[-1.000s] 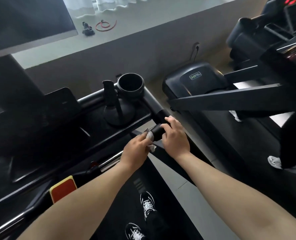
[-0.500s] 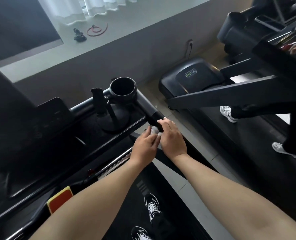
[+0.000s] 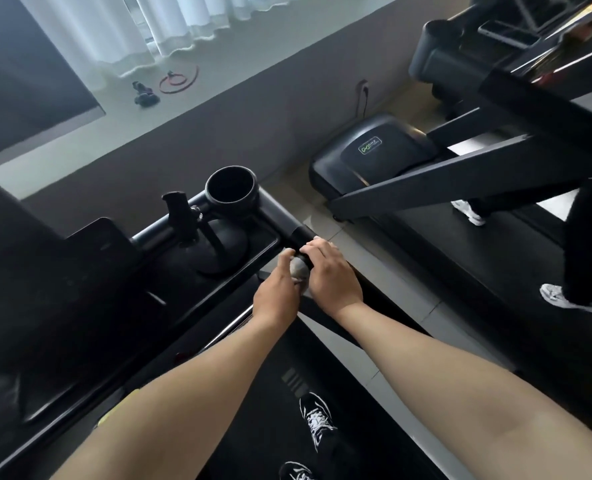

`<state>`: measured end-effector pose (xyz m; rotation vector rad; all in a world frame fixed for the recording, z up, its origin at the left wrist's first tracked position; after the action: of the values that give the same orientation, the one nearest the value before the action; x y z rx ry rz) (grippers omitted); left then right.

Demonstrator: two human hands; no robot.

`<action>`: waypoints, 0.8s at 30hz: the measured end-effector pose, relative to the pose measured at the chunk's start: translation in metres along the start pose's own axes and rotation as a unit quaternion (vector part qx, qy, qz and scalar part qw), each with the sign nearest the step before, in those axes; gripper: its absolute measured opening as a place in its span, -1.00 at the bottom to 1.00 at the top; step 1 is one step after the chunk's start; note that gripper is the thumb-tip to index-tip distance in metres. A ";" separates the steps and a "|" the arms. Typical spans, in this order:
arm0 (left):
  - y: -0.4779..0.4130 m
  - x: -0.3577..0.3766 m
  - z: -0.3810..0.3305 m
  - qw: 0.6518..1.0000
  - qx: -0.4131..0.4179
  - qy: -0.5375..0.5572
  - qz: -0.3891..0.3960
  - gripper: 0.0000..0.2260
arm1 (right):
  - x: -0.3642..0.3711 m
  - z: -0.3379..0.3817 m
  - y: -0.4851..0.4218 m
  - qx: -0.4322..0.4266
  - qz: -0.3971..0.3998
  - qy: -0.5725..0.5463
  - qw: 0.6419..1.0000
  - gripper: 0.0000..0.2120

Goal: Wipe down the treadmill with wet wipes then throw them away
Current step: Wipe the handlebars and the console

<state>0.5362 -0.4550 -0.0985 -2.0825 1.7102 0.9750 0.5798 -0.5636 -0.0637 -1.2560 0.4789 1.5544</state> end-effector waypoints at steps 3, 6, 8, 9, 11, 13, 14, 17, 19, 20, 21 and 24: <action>-0.008 0.005 -0.004 1.000 -0.016 -0.004 0.002 -0.71 | -0.002 -0.001 0.001 0.002 -0.001 -0.013 1.000 -0.72; -0.014 0.010 0.001 1.000 -0.017 -0.023 0.008 -0.77 | -0.002 -0.001 0.001 -0.004 0.001 -0.015 1.000 -0.76; -0.016 0.012 0.006 0.999 -0.015 -0.043 0.022 -0.78 | -0.001 0.000 0.002 -0.012 0.005 -0.001 1.000 -0.76; -0.016 0.011 0.010 0.998 -0.014 -0.055 0.028 -0.76 | -0.001 0.001 0.003 -0.016 0.010 0.003 1.000 -0.75; -0.016 0.008 0.013 0.997 -0.007 -0.075 0.030 -0.73 | 0.001 0.001 0.005 -0.021 0.024 0.013 0.999 -0.72; -0.014 0.006 0.017 0.996 -0.002 -0.090 0.030 -0.72 | 0.003 0.003 0.006 -0.027 0.035 0.027 0.999 -0.69; -0.012 0.004 0.021 0.995 -0.005 -0.096 0.031 -0.71 | 0.004 0.004 0.006 -0.031 0.038 0.035 0.998 -0.69; -0.004 -0.004 0.035 0.993 -0.011 -0.114 0.026 -0.72 | 0.009 0.008 0.008 -0.049 0.048 0.058 0.996 -0.68; 0.004 -0.012 0.046 0.992 -0.015 -0.122 0.019 -0.76 | 0.014 0.009 0.010 -0.057 0.054 0.075 0.994 -0.67; 0.008 -0.015 0.051 0.992 -0.017 -0.122 0.017 -0.77 | 0.016 0.009 0.011 -0.058 0.054 0.080 0.994 -0.68; 0.011 -0.018 0.055 0.992 -0.019 -0.121 0.014 -0.78 | 0.016 0.008 0.012 -0.059 0.052 0.083 0.993 -0.69; 0.017 -0.023 0.060 0.993 -0.025 -0.117 0.004 -0.79 | 0.017 0.007 0.010 -0.058 0.043 0.091 0.993 -0.73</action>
<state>0.4996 -0.4063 -0.1244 -1.9056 1.5905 1.2232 0.5686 -0.5539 -0.0791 -1.4929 0.5716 1.5649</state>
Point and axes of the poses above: each hand's wrist, its own y-axis away from the middle knuckle, its own x-axis out of the palm, z = x × y, the point moved 9 cm from there along -y, towards the middle knuckle, and after that the axes turned 14 degrees about y, right-handed, at the moved point
